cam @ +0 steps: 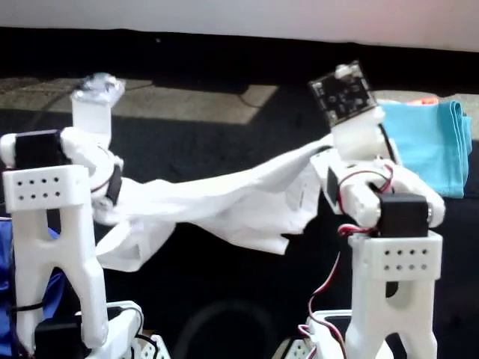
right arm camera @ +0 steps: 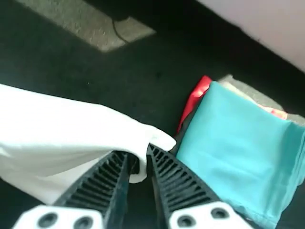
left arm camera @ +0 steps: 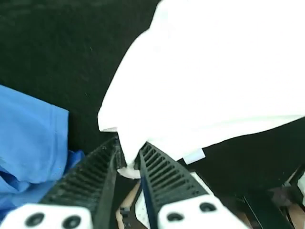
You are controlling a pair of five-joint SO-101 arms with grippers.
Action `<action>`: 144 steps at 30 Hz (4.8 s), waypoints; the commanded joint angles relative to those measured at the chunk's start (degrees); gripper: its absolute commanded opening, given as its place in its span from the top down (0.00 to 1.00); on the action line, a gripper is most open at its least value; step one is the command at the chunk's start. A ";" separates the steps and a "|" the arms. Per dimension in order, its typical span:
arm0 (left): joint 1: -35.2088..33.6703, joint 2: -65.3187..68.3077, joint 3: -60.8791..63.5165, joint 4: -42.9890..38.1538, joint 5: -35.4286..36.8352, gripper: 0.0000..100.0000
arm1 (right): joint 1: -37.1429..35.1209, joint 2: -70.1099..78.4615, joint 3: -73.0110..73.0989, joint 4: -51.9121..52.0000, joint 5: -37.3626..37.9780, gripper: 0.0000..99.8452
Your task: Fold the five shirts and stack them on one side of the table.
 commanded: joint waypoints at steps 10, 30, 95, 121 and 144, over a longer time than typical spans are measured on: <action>5.05 -0.75 26.33 -10.37 -1.49 0.92 | -1.19 -17.27 16.66 0.57 -0.26 0.99; 24.04 -0.84 26.86 -10.29 -23.12 0.79 | 10.15 -23.34 28.44 -9.10 5.36 0.99; 37.93 -0.13 37.14 -24.62 10.37 0.75 | 9.89 -4.09 13.58 -7.34 1.41 0.99; 38.55 0.13 50.07 -38.59 5.98 0.75 | 9.89 -4.62 13.58 -7.25 1.41 0.99; 28.79 -0.40 19.82 -14.86 -4.04 0.99 | 10.07 -4.09 12.62 -12.70 0.97 0.99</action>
